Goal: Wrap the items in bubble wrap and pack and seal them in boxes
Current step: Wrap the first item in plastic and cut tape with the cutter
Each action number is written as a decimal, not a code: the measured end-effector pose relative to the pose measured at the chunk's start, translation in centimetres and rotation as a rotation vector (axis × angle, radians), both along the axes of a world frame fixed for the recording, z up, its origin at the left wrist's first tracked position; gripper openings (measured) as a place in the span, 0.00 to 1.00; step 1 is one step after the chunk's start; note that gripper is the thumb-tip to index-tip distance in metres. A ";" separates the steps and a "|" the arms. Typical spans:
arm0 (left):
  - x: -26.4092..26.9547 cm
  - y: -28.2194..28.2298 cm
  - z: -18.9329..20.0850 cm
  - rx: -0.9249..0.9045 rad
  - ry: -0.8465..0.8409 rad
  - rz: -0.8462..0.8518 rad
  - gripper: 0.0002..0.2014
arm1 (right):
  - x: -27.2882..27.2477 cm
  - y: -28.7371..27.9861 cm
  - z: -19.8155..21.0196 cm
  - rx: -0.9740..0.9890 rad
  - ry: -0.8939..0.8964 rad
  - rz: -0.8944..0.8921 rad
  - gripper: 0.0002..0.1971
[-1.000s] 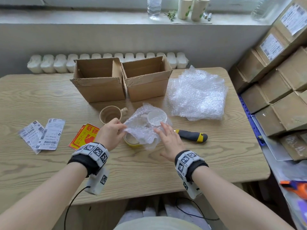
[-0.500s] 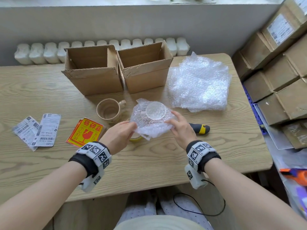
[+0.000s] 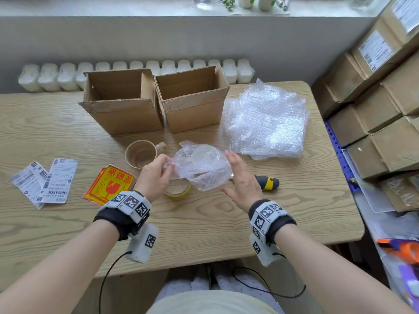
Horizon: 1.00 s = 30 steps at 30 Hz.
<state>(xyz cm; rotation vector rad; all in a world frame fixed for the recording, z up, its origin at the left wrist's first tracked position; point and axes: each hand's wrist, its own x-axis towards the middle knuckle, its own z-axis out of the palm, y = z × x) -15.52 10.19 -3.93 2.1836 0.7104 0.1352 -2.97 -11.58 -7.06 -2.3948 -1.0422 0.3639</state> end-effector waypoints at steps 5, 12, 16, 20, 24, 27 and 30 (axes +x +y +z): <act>-0.4 0.3 -0.4 0.015 -0.006 0.030 0.04 | 0.9 1.4 -0.4 0.133 -0.101 -0.054 0.16; -0.6 0.5 -0.4 -0.039 0.001 0.064 0.05 | 1.9 1.5 1.5 0.125 0.078 0.029 0.21; -0.8 0.8 -0.9 -0.055 0.023 0.098 0.06 | 2.4 1.7 1.8 0.054 0.129 0.057 0.07; -0.9 1.1 -2.0 -0.116 0.102 0.145 0.05 | 2.8 2.7 1.6 -0.065 0.301 -0.043 0.18; 0.0 1.5 -2.7 -0.125 0.135 0.224 0.08 | 3.2 3.8 1.1 -0.121 0.356 -0.139 0.15; 0.7 1.5 -3.0 -0.094 0.168 0.245 0.08 | 3.7 4.3 0.8 -0.148 0.358 -0.187 0.14; 1.4 1.0 -3.2 -0.072 0.236 0.266 0.08 | 3.7 4.6 0.7 -0.268 0.286 -0.162 0.17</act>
